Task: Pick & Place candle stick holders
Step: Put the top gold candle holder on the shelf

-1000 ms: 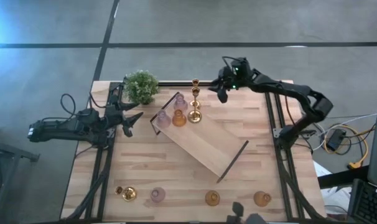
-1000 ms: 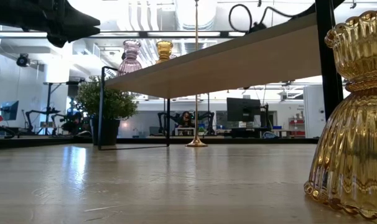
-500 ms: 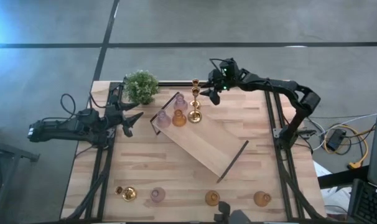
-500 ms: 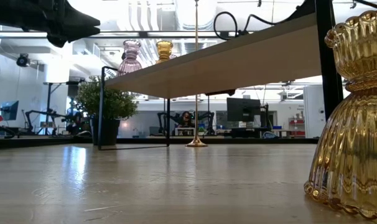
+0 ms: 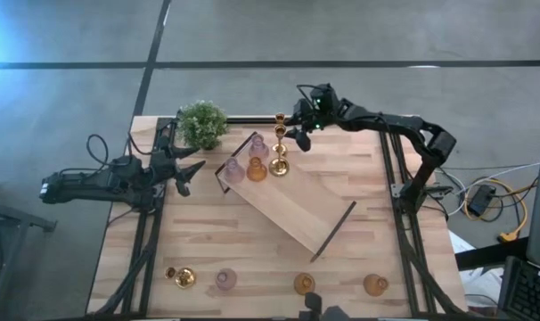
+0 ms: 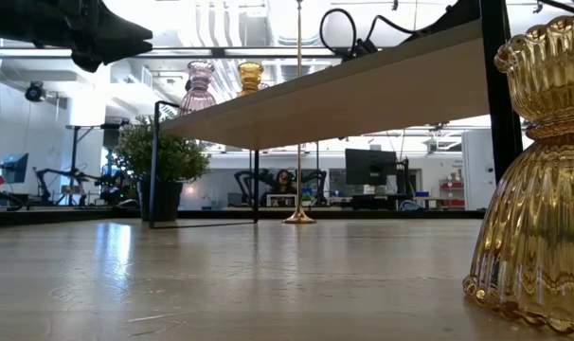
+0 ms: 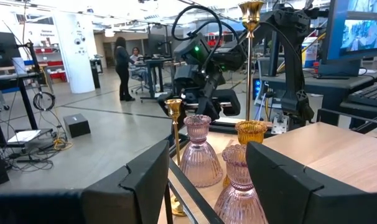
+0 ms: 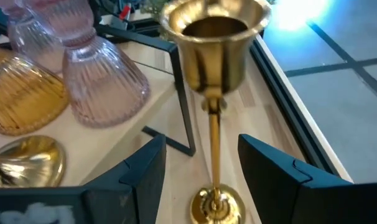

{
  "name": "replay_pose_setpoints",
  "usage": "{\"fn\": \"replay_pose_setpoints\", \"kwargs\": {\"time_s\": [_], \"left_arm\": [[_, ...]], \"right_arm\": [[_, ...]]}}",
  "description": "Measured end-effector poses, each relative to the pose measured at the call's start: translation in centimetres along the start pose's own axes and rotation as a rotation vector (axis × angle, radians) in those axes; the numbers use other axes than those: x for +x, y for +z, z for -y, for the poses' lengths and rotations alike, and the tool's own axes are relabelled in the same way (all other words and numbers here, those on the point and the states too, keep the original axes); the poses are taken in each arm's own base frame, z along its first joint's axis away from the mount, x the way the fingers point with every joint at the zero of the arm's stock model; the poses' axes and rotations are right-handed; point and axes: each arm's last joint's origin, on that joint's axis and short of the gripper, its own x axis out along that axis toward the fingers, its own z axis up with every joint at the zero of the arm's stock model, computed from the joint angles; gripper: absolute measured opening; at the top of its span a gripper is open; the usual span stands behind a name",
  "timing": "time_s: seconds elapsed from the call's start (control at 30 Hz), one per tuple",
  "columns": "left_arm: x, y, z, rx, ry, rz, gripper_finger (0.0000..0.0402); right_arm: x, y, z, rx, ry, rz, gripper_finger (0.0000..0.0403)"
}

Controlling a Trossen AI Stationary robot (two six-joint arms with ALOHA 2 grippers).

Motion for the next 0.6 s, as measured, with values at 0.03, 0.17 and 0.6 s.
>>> {"fn": "replay_pose_setpoints", "kwargs": {"time_s": [0.03,0.17,0.6], "left_arm": [[0.00,0.00,0.00,0.000,0.001,0.000,0.0218],[0.00,0.00,0.00,0.000,0.000,0.000,0.0218],[0.00,0.01,0.00,0.000,0.000,0.001,0.0218]], "right_arm": [[0.01,0.03,0.00,-0.001,0.000,0.005,0.0196],[0.04,0.22,-0.01,-0.006,-0.003,0.026,0.0196],[0.24,0.33,-0.29,-0.007,0.002,0.042,0.0180]]}}
